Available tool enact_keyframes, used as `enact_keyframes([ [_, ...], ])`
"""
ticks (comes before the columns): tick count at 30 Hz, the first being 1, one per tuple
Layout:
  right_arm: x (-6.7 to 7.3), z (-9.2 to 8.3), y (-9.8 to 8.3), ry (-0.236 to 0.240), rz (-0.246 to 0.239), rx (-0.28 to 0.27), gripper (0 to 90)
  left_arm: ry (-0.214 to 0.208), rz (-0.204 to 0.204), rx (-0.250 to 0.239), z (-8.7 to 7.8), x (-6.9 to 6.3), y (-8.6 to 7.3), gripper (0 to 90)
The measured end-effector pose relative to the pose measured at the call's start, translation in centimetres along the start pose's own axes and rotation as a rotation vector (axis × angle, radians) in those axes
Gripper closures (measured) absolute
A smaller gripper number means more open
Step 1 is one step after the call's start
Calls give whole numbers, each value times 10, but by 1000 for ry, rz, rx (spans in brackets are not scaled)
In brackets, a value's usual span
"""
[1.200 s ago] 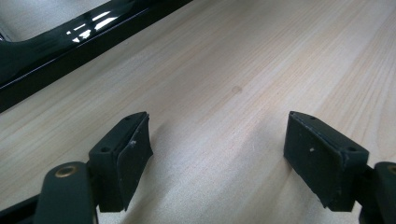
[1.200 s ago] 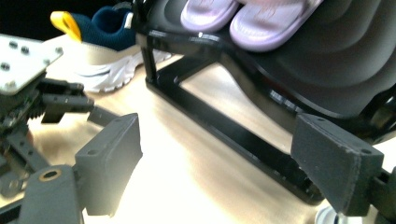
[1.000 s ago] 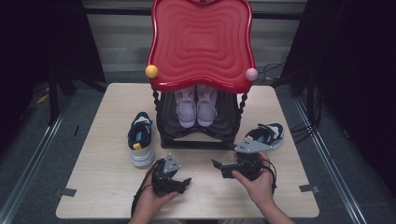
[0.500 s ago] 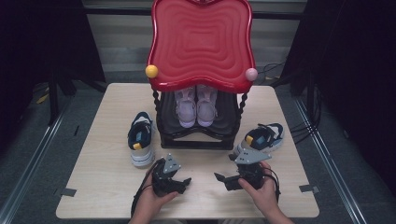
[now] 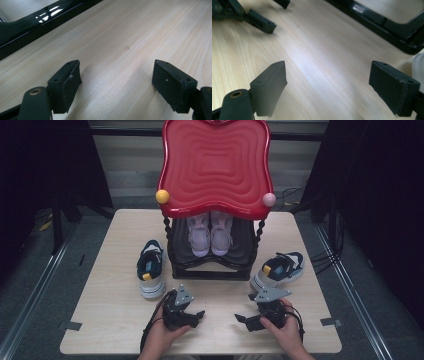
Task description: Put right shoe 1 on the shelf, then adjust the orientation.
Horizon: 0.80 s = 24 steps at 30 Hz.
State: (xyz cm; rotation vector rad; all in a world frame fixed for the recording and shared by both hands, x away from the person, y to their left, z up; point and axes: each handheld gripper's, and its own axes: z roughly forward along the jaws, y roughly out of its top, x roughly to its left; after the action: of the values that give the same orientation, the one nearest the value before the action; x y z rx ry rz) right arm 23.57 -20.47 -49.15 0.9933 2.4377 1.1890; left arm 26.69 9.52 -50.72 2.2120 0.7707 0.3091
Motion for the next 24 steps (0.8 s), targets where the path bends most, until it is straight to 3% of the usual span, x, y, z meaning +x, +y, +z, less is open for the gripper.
enact_keyframes([
  [9,-3,9,-13,23,8,68,139,-3,0,-1,0,0,0,223],
  [17,0,10,-15,-14,-39,70,137,-2,0,-1,0,0,0,223],
  [24,-1,9,-16,-6,-46,71,132,-4,0,1,0,0,0,220],
])
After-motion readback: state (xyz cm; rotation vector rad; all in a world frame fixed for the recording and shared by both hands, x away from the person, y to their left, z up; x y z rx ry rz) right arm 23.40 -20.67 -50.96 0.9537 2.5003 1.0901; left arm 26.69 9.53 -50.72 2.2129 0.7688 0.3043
